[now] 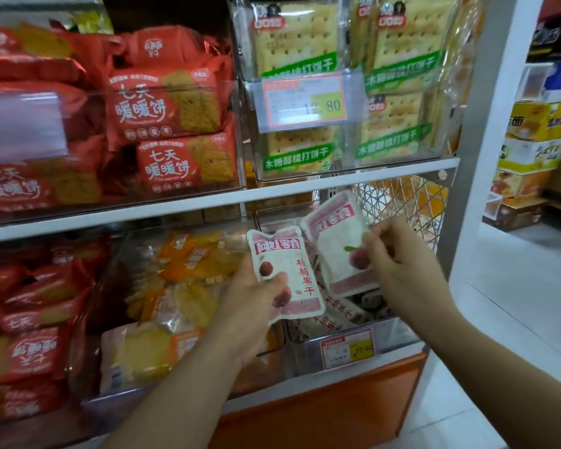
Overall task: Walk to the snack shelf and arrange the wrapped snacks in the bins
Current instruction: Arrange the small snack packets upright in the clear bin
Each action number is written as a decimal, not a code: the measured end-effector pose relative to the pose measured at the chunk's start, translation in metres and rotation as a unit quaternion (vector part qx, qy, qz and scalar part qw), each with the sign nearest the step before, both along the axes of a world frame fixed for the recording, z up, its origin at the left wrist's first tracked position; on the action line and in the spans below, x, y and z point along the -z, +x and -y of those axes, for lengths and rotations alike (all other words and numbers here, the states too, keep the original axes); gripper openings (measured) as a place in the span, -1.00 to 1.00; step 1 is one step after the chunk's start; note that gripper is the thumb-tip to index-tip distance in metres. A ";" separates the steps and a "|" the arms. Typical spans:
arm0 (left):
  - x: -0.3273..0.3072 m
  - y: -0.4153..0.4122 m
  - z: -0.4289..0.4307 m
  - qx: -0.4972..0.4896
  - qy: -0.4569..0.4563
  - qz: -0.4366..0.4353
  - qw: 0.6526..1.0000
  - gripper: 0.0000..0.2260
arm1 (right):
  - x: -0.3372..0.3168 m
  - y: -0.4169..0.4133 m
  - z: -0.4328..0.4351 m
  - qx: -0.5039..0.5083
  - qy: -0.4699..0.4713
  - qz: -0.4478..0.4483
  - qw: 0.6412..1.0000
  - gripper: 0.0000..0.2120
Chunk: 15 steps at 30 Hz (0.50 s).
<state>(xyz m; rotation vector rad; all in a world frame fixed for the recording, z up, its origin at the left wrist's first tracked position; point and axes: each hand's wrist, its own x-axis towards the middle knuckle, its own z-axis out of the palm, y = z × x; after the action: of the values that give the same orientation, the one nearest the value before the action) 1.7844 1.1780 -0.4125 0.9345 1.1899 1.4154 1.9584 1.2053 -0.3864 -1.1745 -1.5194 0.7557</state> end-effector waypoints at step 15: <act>0.004 0.013 0.009 0.016 0.077 0.048 0.996 -0.57 | 0.014 -0.033 0.003 -0.208 0.051 0.078 0.974 -0.84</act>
<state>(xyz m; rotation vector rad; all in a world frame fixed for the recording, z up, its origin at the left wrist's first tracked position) 1.7969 1.1692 -0.4165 0.9757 1.0019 1.5257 1.9257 1.2021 -0.4004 -0.8620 -1.9469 0.8622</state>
